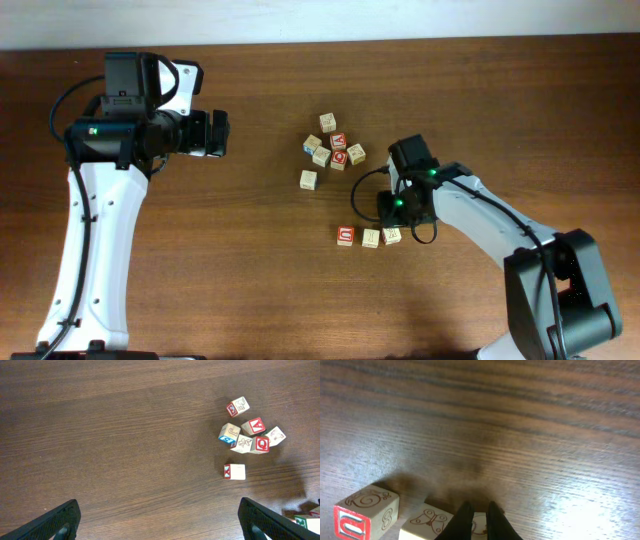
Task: Rotate 3 blocks
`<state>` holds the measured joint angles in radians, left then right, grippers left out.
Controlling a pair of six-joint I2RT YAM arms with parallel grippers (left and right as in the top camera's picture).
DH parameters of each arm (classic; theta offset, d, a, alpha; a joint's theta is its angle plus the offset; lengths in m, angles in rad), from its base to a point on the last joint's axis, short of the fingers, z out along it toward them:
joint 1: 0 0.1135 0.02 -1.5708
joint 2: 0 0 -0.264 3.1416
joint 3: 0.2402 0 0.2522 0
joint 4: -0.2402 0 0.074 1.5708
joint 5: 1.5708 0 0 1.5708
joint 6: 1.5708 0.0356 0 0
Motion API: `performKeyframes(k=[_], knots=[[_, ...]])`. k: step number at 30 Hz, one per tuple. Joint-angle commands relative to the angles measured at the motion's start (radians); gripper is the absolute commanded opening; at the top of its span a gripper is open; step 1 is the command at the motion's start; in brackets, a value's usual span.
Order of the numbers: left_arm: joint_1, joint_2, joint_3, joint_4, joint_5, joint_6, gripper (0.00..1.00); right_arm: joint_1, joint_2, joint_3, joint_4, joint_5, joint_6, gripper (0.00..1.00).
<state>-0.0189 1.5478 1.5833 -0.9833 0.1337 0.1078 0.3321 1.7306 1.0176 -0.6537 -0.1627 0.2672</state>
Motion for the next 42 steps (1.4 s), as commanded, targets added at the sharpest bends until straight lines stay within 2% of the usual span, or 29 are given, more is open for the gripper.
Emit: performKeyframes(k=[1,4,8,11,14,15,16,17,20,23,30,36,40,42], knots=[[0.002,-0.004,0.007,0.001,0.001,-0.010,0.99,0.008,0.031,-0.010,-0.026,0.025,0.038,0.11],[0.002,-0.004,0.007,0.001,0.001,-0.010,0.99,0.008,0.031,-0.010,-0.047,0.027,0.109,0.11],[0.002,-0.004,0.007,0.002,0.001,-0.010,0.99,0.008,0.031,-0.009,-0.056,0.013,0.108,0.11],[0.002,-0.004,0.007,0.002,0.001,-0.010,0.99,-0.019,0.029,0.090,-0.104,0.026,0.107,0.23],[0.002,-0.004,0.007,0.002,0.001,-0.010,0.99,-0.166,0.006,0.358,-0.391,0.043,0.071,0.27],[0.002,-0.004,0.007,0.002,0.001,-0.010,0.99,-0.207,0.008,0.358,-0.472,0.042,0.071,0.40],[0.002,-0.004,0.007,0.002,0.001,-0.010,0.99,-0.249,0.020,0.322,-0.566,0.031,0.071,0.29],[0.002,-0.004,0.007,0.002,0.001,-0.010,0.99,-0.253,0.021,0.262,-0.571,0.011,0.071,0.04],[0.002,-0.004,0.007,0.002,0.001,-0.010,0.99,-0.241,0.021,0.072,-0.443,-0.105,0.071,0.04],[0.002,-0.004,0.007,0.002,0.001,-0.010,0.99,-0.149,0.026,-0.065,-0.191,-0.178,0.081,0.04],[0.002,-0.004,0.007,0.002,0.002,-0.010,0.99,-0.047,0.026,-0.076,-0.056,-0.212,0.109,0.04],[0.002,-0.004,0.007,-0.005,0.039,-0.010,0.99,-0.037,0.026,-0.075,0.027,-0.327,0.134,0.04],[0.002,-0.005,0.015,-0.014,0.000,-0.010,0.99,-0.067,0.026,0.011,-0.058,-0.238,0.116,0.26],[0.002,-0.005,0.015,-0.013,0.000,-0.009,0.99,-0.072,0.026,0.039,-0.095,-0.148,0.104,0.30]])
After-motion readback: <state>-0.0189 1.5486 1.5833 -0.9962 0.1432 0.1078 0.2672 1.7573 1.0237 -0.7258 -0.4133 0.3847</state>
